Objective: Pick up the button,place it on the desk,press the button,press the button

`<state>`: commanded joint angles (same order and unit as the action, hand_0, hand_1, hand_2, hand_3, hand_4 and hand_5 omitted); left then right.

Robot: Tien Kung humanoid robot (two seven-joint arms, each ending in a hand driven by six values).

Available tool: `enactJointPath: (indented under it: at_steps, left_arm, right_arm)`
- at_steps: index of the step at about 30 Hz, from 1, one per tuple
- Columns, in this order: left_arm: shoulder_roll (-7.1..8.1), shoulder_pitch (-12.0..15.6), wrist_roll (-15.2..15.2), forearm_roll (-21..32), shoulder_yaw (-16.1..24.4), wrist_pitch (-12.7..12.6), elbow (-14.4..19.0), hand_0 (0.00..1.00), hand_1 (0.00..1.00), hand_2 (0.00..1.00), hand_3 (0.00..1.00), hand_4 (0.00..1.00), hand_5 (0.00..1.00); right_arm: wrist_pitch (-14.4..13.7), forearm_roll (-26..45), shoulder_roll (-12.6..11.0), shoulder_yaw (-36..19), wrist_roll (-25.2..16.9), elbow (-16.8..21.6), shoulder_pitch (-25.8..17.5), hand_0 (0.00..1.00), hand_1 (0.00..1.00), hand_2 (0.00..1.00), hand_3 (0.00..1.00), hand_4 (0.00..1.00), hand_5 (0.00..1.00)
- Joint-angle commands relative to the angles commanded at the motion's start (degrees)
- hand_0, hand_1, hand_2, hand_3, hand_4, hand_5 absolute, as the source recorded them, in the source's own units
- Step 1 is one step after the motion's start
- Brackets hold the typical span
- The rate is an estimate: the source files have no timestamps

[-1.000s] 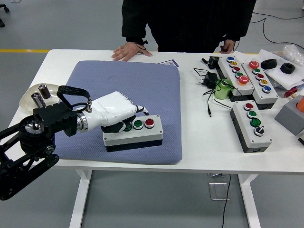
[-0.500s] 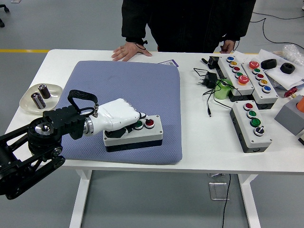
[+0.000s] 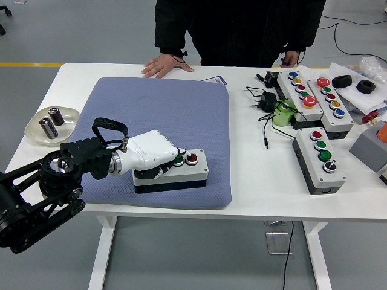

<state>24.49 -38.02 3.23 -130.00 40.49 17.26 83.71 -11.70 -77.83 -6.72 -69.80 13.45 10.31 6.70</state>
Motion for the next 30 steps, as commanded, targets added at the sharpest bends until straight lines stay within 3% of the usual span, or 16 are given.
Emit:
enactJointPath:
  at_steps: [3, 4, 9, 10, 15, 16, 21, 22, 27, 28, 30]
  left_arm:
    - [0.11, 0.74, 0.63, 0.00, 2.90, -1.47, 1.52, 0.020, 0.002, 0.050, 0.794, 0.002, 0.002]
    - [0.08, 1.02, 1.02, 0.00, 3.86, -2.53, 1.98, 0.128, 0.111, 0.167, 0.848, 0.002, 0.002]
    - [-0.44, 2.10, 3.51, 1.65, 9.59, -8.16, 3.05, 0.128, 0.111, 0.167, 0.848, 0.002, 0.002]
    - [-0.53, 2.21, 3.84, 3.00, 10.28, -8.71, 2.93, 0.635, 0.591, 0.699, 0.998, 0.566, 0.002]
    - [-0.68, 2.61, 3.92, 11.66, 11.90, -11.00, 1.64, 0.635, 0.591, 0.699, 0.998, 0.566, 0.002]
    - [-0.71, 2.68, 3.80, 13.08, 12.04, -11.19, 1.38, 0.725, 0.784, 0.953, 0.998, 0.973, 0.572]
    - [-1.22, 3.13, 2.93, 23.82, 12.79, -11.55, -0.89, 0.725, 0.784, 0.953, 0.998, 0.973, 0.572]
    - [-1.31, 3.22, 2.79, 26.03, 12.83, -11.77, -1.38, 0.841, 0.885, 0.998, 0.998, 0.998, 0.809]
    - [-2.23, 4.12, 0.44, 37.69, 13.83, -14.98, -4.87, 0.841, 0.885, 0.998, 0.998, 0.998, 0.809]
    - [-2.41, 4.34, -0.25, 39.93, 14.31, -15.78, -5.46, 0.893, 0.918, 0.998, 0.998, 0.964, 0.993]
    - [-2.70, 4.80, -1.48, 45.14, 15.61, -18.03, -6.59, 0.893, 0.918, 0.998, 0.998, 0.964, 0.993]
  right_arm:
    - [0.00, -0.08, 0.00, -0.08, -0.01, 0.00, -0.03, 0.749, 0.692, 0.708, 0.582, 0.183, 0.128]
    - [0.00, -0.09, 0.01, -0.11, -0.01, 0.00, -0.06, 0.749, 0.692, 0.708, 0.582, 0.183, 0.129]
    - [0.04, -0.38, 0.04, -0.32, 0.06, 0.00, -0.18, 0.749, 0.692, 0.708, 0.582, 0.183, 0.129]
    - [0.05, -0.45, 0.04, -0.31, 0.07, 0.00, -0.21, 0.749, 0.692, 0.708, 0.582, 0.183, 0.130]
    - [0.03, -0.43, 0.04, -0.34, 0.10, 0.00, -0.37, 0.749, 0.692, 0.708, 0.582, 0.183, 0.130]
    - [0.03, -0.38, 0.04, -0.32, 0.11, 0.00, -0.39, 0.749, 0.692, 0.708, 0.582, 0.183, 0.130]
    - [0.00, -0.37, 0.07, -0.32, 0.13, 0.00, -0.45, 0.749, 0.692, 0.708, 0.582, 0.183, 0.130]
    - [-0.01, -0.43, 0.08, -0.35, 0.14, 0.00, -0.45, 0.749, 0.692, 0.708, 0.582, 0.183, 0.129]
    - [0.01, -0.57, 0.07, -0.37, 0.14, 0.00, -0.57, 0.749, 0.692, 0.708, 0.582, 0.183, 0.129]
    - [0.00, -0.60, 0.07, -0.38, 0.14, 0.00, -0.59, 0.749, 0.692, 0.708, 0.582, 0.184, 0.128]
    - [0.00, -0.58, 0.08, -0.39, 0.14, 0.00, -0.65, 0.749, 0.692, 0.708, 0.582, 0.184, 0.128]
